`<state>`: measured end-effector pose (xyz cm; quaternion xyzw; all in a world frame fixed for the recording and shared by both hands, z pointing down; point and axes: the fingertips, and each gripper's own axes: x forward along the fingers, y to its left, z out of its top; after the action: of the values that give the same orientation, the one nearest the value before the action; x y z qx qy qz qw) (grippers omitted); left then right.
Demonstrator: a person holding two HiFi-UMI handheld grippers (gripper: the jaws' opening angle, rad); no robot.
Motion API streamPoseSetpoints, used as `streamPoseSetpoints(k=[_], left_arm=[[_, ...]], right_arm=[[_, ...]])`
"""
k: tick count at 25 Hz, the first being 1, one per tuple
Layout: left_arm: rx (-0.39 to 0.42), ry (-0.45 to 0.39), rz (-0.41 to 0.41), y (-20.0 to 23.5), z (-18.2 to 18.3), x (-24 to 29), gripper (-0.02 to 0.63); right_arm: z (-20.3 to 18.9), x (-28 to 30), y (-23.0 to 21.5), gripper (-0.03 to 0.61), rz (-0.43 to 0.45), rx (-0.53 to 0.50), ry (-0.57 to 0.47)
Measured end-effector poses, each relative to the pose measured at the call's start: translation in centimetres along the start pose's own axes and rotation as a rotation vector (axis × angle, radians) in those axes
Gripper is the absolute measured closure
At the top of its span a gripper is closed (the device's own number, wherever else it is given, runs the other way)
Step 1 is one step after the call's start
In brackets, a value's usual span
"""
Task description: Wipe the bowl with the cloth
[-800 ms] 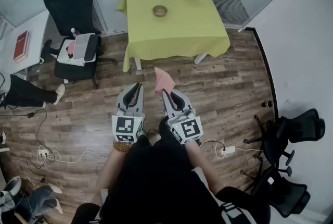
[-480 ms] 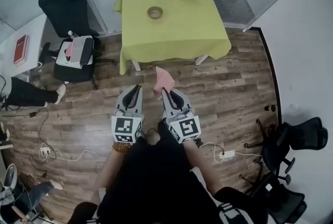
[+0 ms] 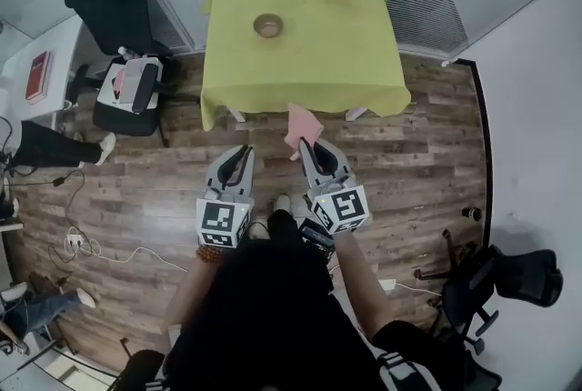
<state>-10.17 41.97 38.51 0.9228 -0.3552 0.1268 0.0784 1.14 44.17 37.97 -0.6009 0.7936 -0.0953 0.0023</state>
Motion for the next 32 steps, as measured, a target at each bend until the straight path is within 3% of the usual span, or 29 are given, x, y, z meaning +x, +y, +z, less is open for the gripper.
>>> streamPoseSetpoints(k=[8,14,20,26,32], left_arm=[[-0.045,0.038,0.076,4.3,-0.3,4.4,0.580],[-0.085,0.018,0.058,8.6,0.0,10.5,0.580],[-0.075,0.011,0.034,13.3,1.8,18.2,0.580],[0.045,0.002,-0.027,17.2,2.4,24.1,0.580],[0.059,0.048,-0.087,19.3,1.9,28.2,0.580]], right_arm=[[0.5,5.7,-4.8,0.566,0.035,-0.034,0.046],[1.4,11.2,-8.1,0.566,0.024,-0.118,0.111],[3.9,18.2,-11.2,0.566,0.070,-0.182,0.177],[4.1,25.3,-14.5,0.566,0.043,-0.184,0.233],[2.7,31.3,-16.5,0.565,0.089,-0.216,0.300]])
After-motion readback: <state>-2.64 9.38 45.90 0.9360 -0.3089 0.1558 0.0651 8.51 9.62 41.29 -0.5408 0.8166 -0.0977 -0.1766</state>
